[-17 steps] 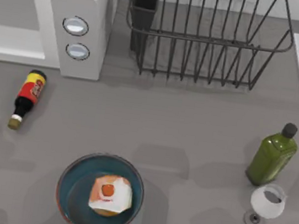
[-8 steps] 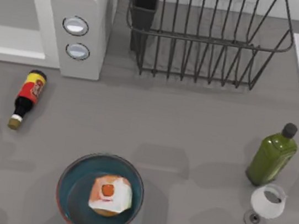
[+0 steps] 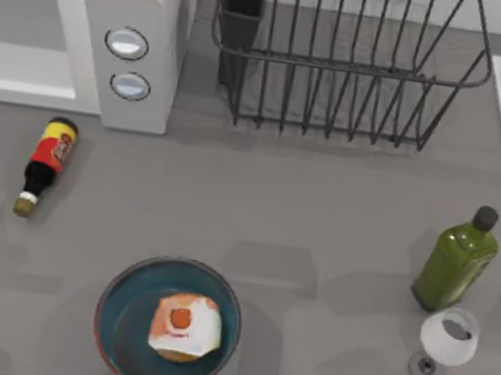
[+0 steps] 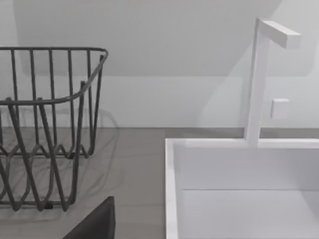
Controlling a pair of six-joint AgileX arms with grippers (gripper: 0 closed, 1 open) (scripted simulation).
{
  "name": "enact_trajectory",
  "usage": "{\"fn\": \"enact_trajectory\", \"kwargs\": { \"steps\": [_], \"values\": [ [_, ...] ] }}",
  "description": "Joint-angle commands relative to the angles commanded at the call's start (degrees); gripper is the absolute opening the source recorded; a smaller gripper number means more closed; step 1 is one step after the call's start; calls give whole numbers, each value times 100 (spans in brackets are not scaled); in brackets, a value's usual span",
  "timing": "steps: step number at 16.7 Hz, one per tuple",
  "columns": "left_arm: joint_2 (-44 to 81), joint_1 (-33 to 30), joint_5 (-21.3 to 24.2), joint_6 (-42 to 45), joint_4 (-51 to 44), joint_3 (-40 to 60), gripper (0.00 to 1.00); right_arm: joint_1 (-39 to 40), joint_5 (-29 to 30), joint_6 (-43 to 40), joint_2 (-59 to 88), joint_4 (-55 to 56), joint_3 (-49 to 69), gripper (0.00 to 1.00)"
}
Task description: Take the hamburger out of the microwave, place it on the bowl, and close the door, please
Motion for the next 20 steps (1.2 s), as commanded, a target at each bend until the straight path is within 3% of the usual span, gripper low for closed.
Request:
{"fn": "enact_trajectory", "kwargs": {
  "steps": [5,10,13,20],
  "values": [
    [117,-212,-220,0,94,-8,0,0,0,0,0,0,0,100],
    [535,-1491,-1499,2,474,28,0,0,0,0,0,0,0,100],
    [767,-2038,-2046,2,705,37,0,0,0,0,0,0,0,100],
    [706,-2216,-2225,-4,650,31,0,0,0,0,0,0,0,100]
  ]
}}
